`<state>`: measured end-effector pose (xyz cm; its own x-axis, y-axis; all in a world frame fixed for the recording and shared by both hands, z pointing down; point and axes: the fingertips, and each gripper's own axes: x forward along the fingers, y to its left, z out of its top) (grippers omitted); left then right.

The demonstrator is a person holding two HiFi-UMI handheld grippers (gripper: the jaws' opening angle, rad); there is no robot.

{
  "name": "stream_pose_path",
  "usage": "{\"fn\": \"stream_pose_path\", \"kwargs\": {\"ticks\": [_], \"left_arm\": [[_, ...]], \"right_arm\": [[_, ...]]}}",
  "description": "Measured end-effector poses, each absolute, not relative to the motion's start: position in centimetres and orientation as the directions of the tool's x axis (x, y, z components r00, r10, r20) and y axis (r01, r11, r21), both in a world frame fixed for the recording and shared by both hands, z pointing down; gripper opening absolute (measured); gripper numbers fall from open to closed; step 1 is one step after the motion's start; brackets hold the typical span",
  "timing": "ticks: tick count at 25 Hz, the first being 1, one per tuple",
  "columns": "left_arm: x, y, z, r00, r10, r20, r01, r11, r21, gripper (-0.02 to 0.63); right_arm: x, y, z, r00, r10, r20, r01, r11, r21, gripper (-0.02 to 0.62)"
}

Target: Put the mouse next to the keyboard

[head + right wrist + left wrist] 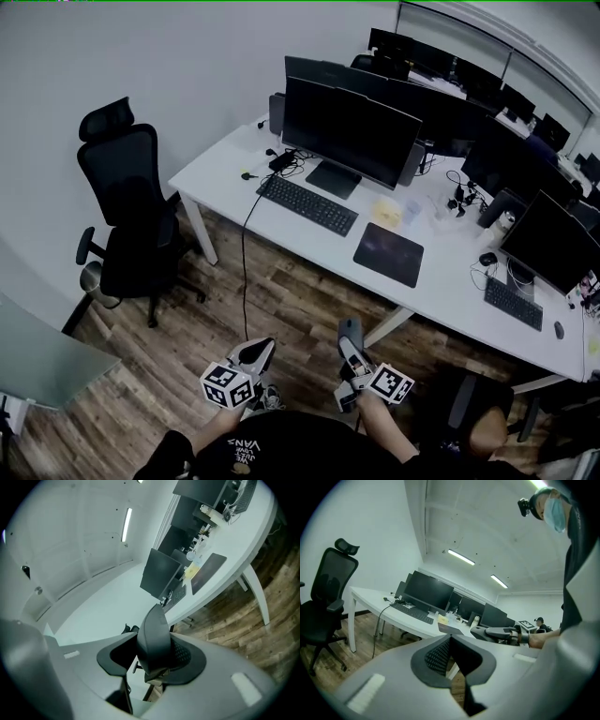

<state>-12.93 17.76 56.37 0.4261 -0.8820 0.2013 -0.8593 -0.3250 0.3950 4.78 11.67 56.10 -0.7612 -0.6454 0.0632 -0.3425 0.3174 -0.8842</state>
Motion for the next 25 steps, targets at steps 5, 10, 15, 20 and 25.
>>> {"fn": "stream_pose_path", "kwargs": {"ticks": [5, 10, 15, 20, 25], "left_arm": [[-15.8, 14.6, 56.1, 0.476, -0.858, 0.194, -0.841, -0.379, 0.387, 0.002], [-18.5, 12.5, 56.2, 0.518, -0.833, 0.192, -0.822, -0.423, 0.381, 0.002], [-19.7, 11.1, 57.0, 0.518, -0.835, 0.187, -0.814, -0.413, 0.408, 0.002], [-19.6, 10.0, 57.8, 0.517, -0.834, 0.194, -0.808, -0.401, 0.432, 0.002], [-19.3, 7.1, 58.3, 0.474, -0.858, 0.198, -0.827, -0.356, 0.435, 0.002]], "right_arm": [[3.3, 10.2, 58.1, -0.667, -0.720, 0.193, -0.391, 0.118, -0.913, 0.175], [1.1, 8.2, 57.7, -0.647, -0.750, 0.139, -0.398, 0.177, -0.900, 0.175], [0.0, 7.0, 56.9, -0.657, -0.747, 0.099, -0.394, 0.229, -0.890, 0.175], [0.9, 4.9, 58.8, -0.632, -0.757, 0.163, -0.442, 0.180, -0.879, 0.175], [1.8, 1.0, 59.3, -0.647, -0.743, 0.169, -0.438, 0.181, -0.880, 0.175]]}}
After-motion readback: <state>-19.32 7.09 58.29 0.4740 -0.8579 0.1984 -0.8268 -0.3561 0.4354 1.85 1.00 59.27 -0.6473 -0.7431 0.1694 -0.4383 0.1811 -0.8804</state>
